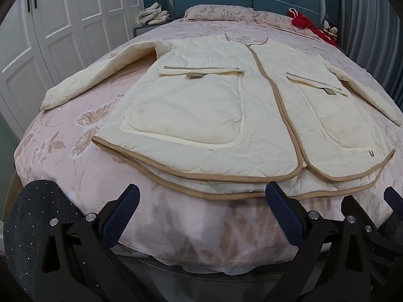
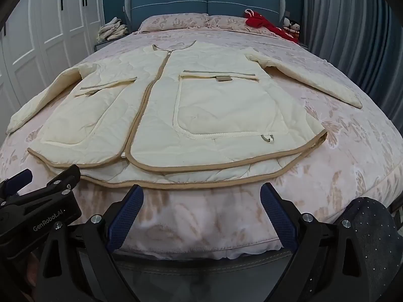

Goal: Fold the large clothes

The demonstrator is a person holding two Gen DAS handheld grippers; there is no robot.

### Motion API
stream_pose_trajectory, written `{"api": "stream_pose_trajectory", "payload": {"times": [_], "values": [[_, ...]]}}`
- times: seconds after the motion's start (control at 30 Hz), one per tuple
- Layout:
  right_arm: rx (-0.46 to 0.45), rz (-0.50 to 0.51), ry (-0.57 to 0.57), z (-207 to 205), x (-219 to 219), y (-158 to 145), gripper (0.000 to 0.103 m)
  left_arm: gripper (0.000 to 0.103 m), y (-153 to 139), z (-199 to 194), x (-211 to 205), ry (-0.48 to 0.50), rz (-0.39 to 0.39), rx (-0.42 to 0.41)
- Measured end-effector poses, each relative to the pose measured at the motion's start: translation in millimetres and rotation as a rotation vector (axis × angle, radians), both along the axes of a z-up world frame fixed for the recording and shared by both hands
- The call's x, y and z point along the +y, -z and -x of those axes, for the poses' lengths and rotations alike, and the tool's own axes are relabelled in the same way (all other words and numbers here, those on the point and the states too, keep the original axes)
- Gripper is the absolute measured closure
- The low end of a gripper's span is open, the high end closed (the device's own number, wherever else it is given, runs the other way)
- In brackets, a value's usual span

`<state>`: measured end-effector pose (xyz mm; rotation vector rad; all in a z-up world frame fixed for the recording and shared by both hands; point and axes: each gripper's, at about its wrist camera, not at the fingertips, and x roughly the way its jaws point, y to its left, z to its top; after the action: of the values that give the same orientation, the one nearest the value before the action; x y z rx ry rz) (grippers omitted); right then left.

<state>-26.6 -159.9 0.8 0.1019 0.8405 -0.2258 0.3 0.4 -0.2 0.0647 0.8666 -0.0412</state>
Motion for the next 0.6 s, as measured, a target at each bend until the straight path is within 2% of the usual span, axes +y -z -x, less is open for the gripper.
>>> {"api": "stream_pose_trajectory", "payload": {"times": [0.6], "values": [[0.007,0.009,-0.001,-2.0,1.6,1.1,0.011,0.005,-3.1,1.0,-1.5,0.001,-0.014,-0.005]]}}
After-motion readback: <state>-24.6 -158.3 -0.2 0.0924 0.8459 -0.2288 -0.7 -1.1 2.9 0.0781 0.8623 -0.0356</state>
